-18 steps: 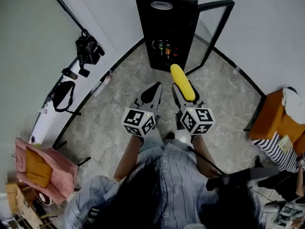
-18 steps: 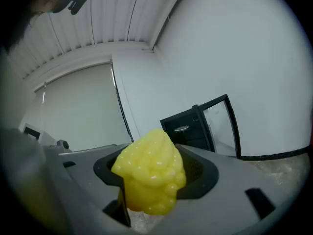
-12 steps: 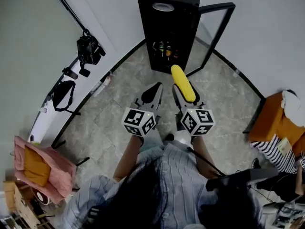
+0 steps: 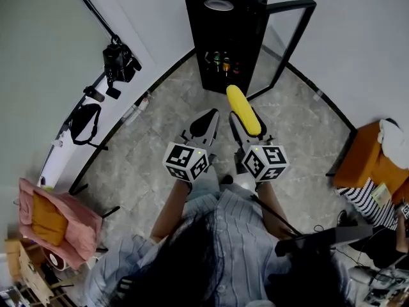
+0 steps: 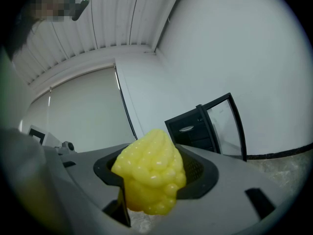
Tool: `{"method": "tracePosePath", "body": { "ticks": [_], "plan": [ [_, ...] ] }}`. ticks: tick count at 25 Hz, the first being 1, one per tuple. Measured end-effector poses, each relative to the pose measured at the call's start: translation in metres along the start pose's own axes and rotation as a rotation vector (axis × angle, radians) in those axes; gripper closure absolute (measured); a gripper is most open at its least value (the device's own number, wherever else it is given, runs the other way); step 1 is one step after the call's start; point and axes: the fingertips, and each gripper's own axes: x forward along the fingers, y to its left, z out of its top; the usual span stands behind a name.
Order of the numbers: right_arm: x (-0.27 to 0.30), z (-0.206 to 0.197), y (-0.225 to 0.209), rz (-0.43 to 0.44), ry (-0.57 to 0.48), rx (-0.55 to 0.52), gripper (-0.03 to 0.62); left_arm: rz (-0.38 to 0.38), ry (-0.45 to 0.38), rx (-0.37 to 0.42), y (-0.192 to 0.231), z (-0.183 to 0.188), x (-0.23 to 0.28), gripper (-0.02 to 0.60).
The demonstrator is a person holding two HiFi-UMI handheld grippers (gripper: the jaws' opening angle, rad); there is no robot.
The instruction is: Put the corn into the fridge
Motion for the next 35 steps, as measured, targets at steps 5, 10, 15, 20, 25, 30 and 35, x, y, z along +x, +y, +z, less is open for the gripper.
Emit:
{"method": "tracePosePath", "body": {
  "ticks": [5,10,15,20,25,30,35],
  "plan": [
    [0.001,-0.006,-0.002,0.0,0.011,0.002,0.332,0.008,0.015,-0.004,0.003,-0.006,-0.001,0.572],
    [0.013,-0.009,-0.001,0.004,0.019,0.009,0.332,0.019,0.018,-0.005,0.013,-0.005,-0.002,0.572],
    [0.039,-0.01,-0.007,-0.007,0.018,0.016,0.332,0.018,0.023,0.004,0.038,-0.005,0.013,0.572],
    [0.071,-0.01,-0.018,-0.051,0.023,0.03,0.332,0.007,0.04,-0.012,0.073,-0.003,0.035,0.572],
    [0.126,-0.006,-0.032,-0.102,0.019,0.063,0.332,-0.024,0.07,-0.023,0.119,0.005,0.068,0.572],
    [0.178,-0.007,-0.035,-0.145,0.014,0.087,0.332,-0.053,0.083,-0.033,0.17,0.016,0.097,0.572],
    [0.219,-0.008,-0.035,-0.191,0.006,0.093,0.332,-0.085,0.08,-0.052,0.216,0.028,0.119,0.572]
  ]
}}
